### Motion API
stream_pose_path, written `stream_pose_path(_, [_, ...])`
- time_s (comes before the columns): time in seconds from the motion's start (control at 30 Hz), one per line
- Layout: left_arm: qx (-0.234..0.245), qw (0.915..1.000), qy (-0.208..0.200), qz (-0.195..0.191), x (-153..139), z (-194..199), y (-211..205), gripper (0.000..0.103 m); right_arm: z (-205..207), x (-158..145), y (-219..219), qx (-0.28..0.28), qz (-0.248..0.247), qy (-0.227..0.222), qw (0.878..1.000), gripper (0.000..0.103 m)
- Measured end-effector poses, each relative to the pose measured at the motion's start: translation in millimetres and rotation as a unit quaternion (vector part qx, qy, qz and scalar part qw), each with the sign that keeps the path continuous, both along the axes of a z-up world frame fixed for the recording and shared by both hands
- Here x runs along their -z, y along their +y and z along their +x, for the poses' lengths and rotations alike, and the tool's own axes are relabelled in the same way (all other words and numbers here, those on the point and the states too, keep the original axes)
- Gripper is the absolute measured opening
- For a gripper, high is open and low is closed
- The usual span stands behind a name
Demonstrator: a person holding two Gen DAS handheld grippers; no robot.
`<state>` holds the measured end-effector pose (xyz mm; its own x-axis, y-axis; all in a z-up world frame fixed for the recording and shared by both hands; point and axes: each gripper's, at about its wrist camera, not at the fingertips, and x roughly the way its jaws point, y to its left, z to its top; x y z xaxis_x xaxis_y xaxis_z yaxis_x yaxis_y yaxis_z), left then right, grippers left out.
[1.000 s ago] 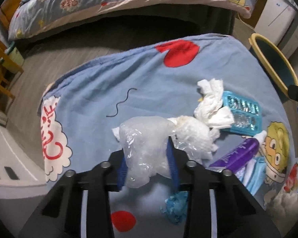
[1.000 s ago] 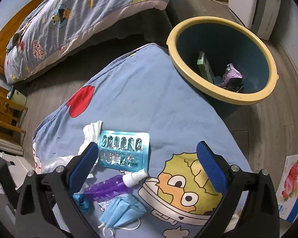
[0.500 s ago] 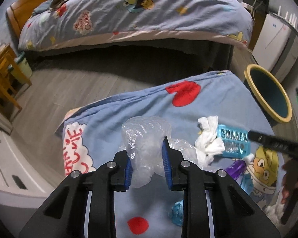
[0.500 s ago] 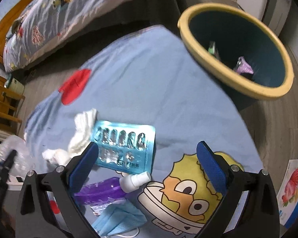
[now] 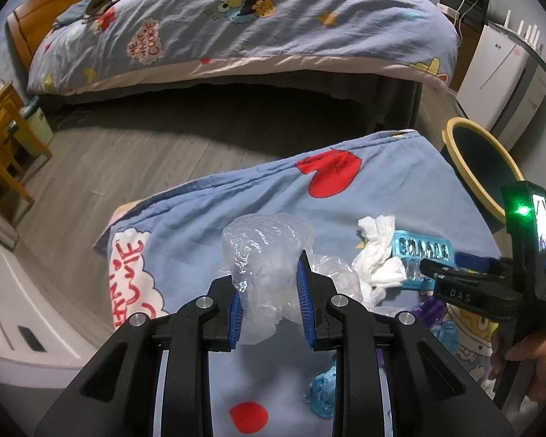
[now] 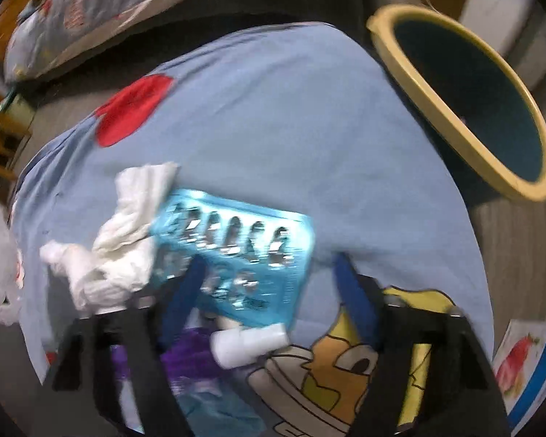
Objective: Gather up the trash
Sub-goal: 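Grasp the clear plastic bag with the left tool while the right tool grasps the blue blister pack, then carry both items over the bin and open both tools to drop them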
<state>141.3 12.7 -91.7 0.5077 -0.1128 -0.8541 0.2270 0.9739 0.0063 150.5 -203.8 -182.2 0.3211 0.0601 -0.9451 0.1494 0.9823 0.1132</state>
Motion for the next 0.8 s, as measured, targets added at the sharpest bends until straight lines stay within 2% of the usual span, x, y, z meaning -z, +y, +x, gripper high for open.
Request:
stream_pose_path(0.1, [0.0, 1.0, 0.001, -0.001, 0.4, -0.2, 0.5, 0.027, 0.9, 0.0, 4.3, -0.013, 0.004, 0.0, 1.0, 0.056])
stream_pose_path(0.33, [0.001, 1.0, -0.006, 0.0, -1.5, 0.1, 2.4, 0.027, -0.7, -17.0, -11.7, 0.029, 0.037, -0.029, 0.998, 0.055])
stream_pose_path(0.5, [-0.002, 0.9999, -0.011, -0.008, -5.3, 2.2, 2.6, 0.027, -3.0, -35.2, -21.0, 0.041, 0.038, -0.052, 0.997, 0.055])
stream_pose_path(0.6, [0.0, 0.9998, -0.017, -0.013, -10.4, 2.2, -1.1, 0.027, -5.0, -55.3, -25.9, 0.032, 0.033, -0.067, 0.997, 0.055])
stream_pose_path(0.8, [0.014, 0.9983, -0.046, -0.031, -26.6, -1.3, -14.2, 0.027, -10.6, -120.6, -30.7, -0.011, 0.023, -0.116, 0.993, 0.055])
